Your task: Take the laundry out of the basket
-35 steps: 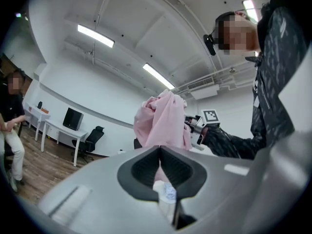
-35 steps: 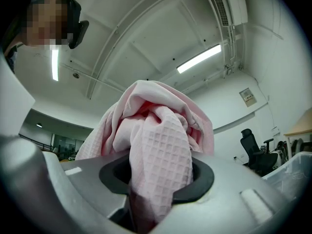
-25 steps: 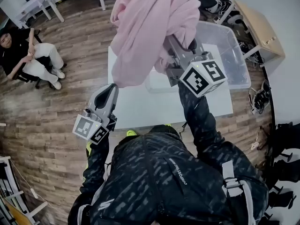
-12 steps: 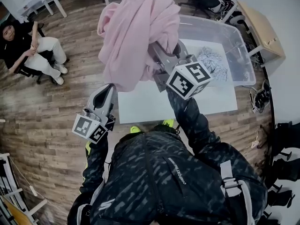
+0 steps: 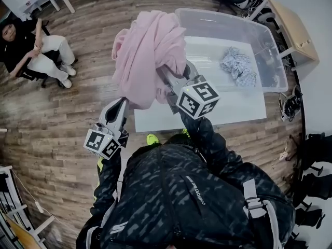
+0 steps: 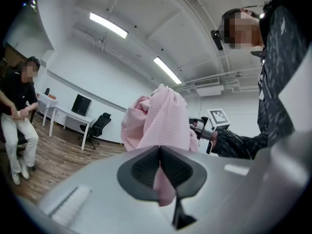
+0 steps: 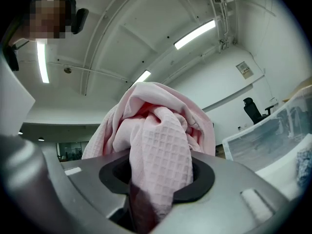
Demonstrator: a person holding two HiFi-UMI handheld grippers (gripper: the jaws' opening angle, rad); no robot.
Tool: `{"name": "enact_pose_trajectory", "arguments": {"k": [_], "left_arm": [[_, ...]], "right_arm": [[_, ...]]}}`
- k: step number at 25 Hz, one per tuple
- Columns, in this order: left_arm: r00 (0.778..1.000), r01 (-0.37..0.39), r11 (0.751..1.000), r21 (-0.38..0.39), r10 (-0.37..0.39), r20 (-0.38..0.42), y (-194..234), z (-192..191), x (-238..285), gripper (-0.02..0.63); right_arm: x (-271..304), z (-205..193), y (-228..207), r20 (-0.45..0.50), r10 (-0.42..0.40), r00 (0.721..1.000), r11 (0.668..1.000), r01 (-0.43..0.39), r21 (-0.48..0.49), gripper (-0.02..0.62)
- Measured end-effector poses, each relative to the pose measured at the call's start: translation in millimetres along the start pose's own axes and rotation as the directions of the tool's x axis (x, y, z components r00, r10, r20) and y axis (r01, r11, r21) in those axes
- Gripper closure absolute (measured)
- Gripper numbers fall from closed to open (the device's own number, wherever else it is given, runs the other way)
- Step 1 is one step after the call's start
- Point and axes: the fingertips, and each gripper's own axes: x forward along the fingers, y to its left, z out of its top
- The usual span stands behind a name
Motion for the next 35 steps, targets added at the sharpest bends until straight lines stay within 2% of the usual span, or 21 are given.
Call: {"name": "enact_pose_trajectory", "arguments": {"k": [6,11,13,16,21,26,32,35], "left_arm": [[0.998,-0.029,0.999,-0.027,0.027,-0.056,11.7,-24.4,-10.5,0.595],[0.994,-0.033,0.999,-0.036,0.029,-0.108,11.8,-41.7,-20.7,0.595],[0.993,-0.041,0.998,-0.051,0.035,-0.116,12.6,-47.0,-24.1,0.595],[0.990,-0.053,0.997,-0.064,0.044,-0.132,16.1,-53.4,-30.1,0.595],[0.987,-0.065,0.996,-0.067,0.054,-0.154,24.8,-60.7,-35.1,0.595],[0.985,-0.062,0.995,-0.082,0.048,-0.164,25.1,-64.4,-34.3,0.595],[0.987,-0.041,0.996,-0.082,0.028,-0.157,25.9,-64.9,-23.4,0.595],[0.988,-0.036,0.996,-0.079,0.023,-0.152,27.7,-63.1,-19.8,0.595]], "right_arm": [[-1.8,-67.7,-15.0,-0.119,-0.054,0.991,0.998,0.056,0.011,0.416],[-4.4,-98.4,-14.7,-0.170,-0.069,0.983,0.996,0.058,-0.068,0.431],[-5.4,-112.6,-20.3,-0.189,-0.100,0.977,0.993,0.085,-0.086,0.447],[-10.5,-151.0,-33.2,-0.249,-0.171,0.953,0.984,0.150,-0.099,0.466],[-18.0,-203.9,-51.8,-0.343,-0.209,0.916,0.978,0.198,-0.069,0.466],[-22.3,-236.8,-64.0,-0.423,-0.241,0.874,0.970,0.206,-0.128,0.465],[-40.0,-295.7,-80.5,-0.555,-0.269,0.787,0.958,0.159,-0.239,0.462],[-43.8,-303.8,-83.3,-0.573,-0.271,0.773,0.957,0.156,-0.243,0.460]]}}
